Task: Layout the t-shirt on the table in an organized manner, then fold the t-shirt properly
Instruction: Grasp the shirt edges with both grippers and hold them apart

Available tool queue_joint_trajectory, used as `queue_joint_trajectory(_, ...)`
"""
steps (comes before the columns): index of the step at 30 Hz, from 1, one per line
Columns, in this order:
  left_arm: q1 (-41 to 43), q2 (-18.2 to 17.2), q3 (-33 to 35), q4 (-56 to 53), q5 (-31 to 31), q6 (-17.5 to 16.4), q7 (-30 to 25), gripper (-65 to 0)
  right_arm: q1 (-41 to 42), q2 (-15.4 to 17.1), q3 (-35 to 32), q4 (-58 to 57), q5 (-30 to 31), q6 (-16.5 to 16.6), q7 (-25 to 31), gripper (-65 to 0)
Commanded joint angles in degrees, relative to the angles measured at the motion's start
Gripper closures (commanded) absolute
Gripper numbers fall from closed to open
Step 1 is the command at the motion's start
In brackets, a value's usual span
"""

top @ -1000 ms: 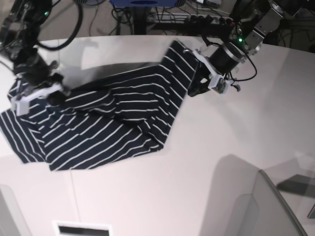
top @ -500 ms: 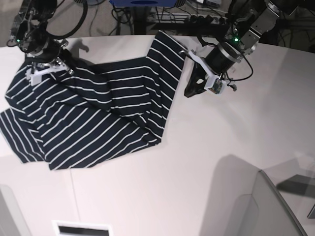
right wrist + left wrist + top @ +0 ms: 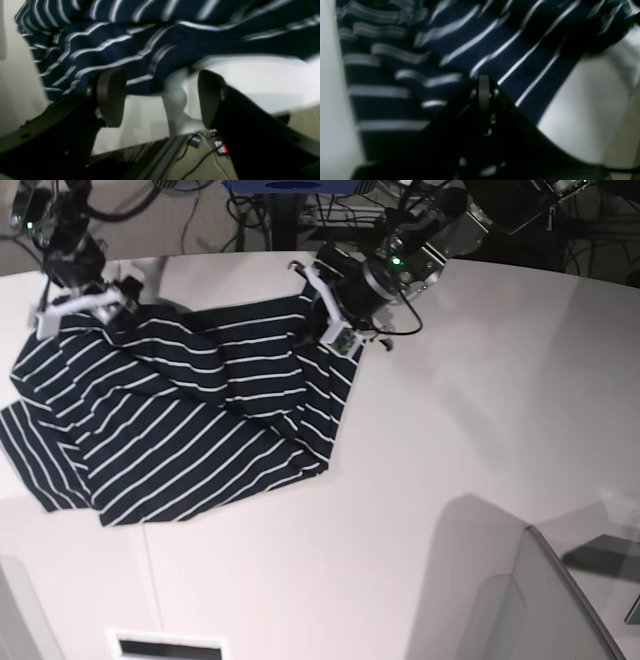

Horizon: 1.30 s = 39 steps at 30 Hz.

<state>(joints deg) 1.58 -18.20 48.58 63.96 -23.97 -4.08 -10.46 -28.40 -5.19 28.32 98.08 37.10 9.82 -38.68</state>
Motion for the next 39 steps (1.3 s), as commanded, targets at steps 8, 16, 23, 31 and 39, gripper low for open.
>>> queue_joint_trajectory(8, 0.0, -5.5, -0.1, 0.5, 0.0, -0.1, -0.3, 0.0, 0.6, 0.0, -3.9, 0.7, 0.7, 0.4, 0.4, -37.7)
queue_joint_trajectory(16, 0.0, -5.5, -0.1, 0.5, -0.1, -0.1, -0.3, 0.0, 3.8, 0.0, -5.4, -3.5, 0.7, 0.4, 0.2, -37.7)
queue_joint_trajectory(23, -0.5, -5.7, -0.1, 0.5, -0.1, -0.1, -0.3, 0.0, 3.5, 0.0, -5.1, -3.0, 0.7, 0.2, 0.1, -37.5)
queue_joint_trajectory(31, -0.4, -6.7, -0.1, 0.5, -0.1, -0.1, -0.3, 0.0, 1.5, 0.0, -5.0, -3.7, 0.7, 0.0, 0.6, -37.5)
queue_joint_trajectory(39, -0.2, -6.7, -0.1, 0.6, -0.1, -0.1, -0.3, 0.0, 3.3, 0.1, -5.0, -5.4, 0.7, 0.0, 0.7, -37.5)
